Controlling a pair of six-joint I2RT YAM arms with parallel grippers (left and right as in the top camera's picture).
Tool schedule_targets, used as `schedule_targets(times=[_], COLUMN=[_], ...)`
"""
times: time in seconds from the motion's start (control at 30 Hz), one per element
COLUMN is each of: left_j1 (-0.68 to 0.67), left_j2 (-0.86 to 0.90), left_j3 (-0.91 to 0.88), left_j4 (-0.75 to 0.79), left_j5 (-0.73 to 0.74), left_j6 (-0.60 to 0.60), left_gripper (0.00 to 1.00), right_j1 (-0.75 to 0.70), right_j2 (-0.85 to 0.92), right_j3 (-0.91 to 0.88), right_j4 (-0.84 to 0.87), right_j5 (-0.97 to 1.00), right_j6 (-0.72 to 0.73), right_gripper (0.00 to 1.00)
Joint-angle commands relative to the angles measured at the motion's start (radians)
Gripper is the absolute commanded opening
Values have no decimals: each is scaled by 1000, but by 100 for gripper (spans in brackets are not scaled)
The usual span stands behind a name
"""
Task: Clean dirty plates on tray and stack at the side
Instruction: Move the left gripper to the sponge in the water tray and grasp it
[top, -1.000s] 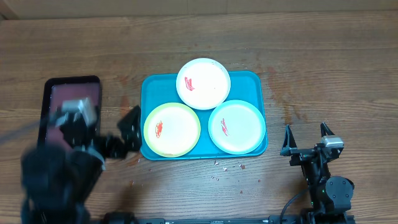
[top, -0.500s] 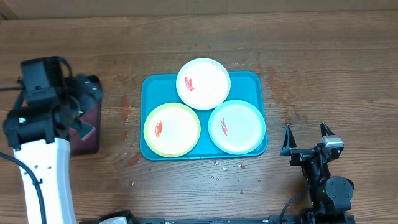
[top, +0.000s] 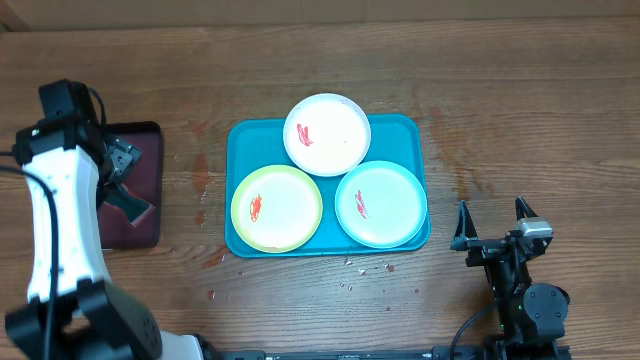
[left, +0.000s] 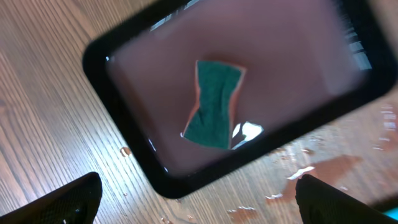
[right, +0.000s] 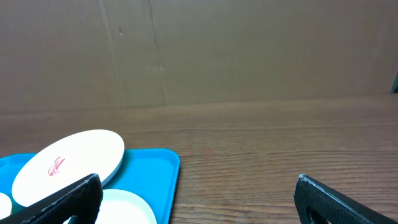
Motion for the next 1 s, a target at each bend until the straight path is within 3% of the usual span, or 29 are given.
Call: schedule_targets(times=[0.0,0.37,0.5,0.73,0.97], left_j1=[43,64,64,97,148], left_j2=[82,233,294,380,388], left_j3=[14,14,14,14,14], left_j4=[-3,45,78,106,102], left_j5=[63,197,231,230,237], left_j6=[16,70,148,153,155], left_gripper=[100,88,88,86,70], right_j1=[-2,-2,-2,-2,-2], right_j2=[-8,-8,-8,-8,-8], right_j3=[-11,-11,-11,-11,-11], right_j4=[6,6,6,6,6], right_j5=[10,10,10,10,10], right_j6=[-6,-6,-6,-6,-6], right_gripper=[100,100,100,100,100])
